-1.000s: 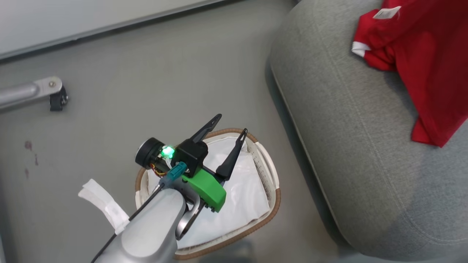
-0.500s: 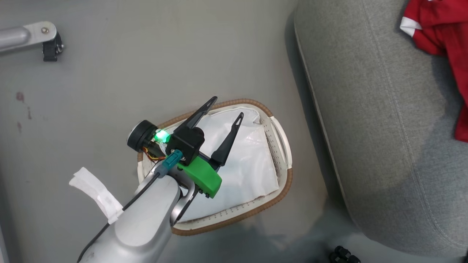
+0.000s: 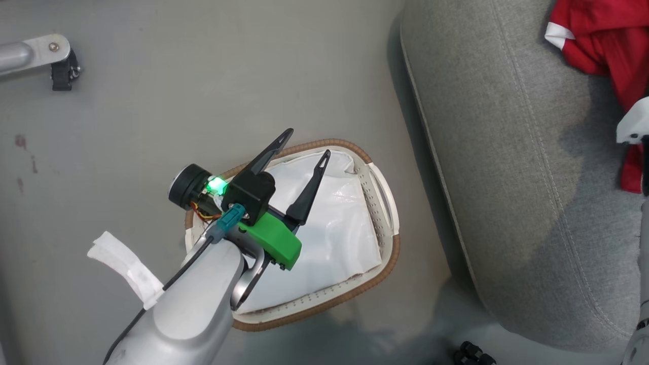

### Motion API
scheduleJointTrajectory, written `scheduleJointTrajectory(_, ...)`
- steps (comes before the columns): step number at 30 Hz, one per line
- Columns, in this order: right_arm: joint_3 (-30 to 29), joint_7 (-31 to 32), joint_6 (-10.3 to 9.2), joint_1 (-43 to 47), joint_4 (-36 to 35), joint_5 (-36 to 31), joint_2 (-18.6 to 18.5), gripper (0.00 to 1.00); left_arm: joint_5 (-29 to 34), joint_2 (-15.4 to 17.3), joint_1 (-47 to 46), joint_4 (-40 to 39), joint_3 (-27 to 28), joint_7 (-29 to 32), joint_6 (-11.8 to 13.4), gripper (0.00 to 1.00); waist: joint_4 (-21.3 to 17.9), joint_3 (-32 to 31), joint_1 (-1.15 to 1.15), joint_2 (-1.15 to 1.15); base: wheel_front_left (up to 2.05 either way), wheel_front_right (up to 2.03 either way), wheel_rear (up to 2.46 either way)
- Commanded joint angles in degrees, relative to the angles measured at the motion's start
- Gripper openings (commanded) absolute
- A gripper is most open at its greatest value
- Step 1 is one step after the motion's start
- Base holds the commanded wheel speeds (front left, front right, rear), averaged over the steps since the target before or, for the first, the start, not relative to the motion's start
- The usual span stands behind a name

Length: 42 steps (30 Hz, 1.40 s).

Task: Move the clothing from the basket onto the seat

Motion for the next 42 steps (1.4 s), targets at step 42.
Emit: scheduleJointTrajectory(42, 16.9, -0.2, -0.08, 19.7, -10.8, 5.6, 7.2, 1.00, 1.5, -6.2, 24.9, -7.1, 30.7, 0.0, 2.1, 1.00, 10.7, -26.1, -0.01, 0.00, 0.00, 0.00, 0.00)
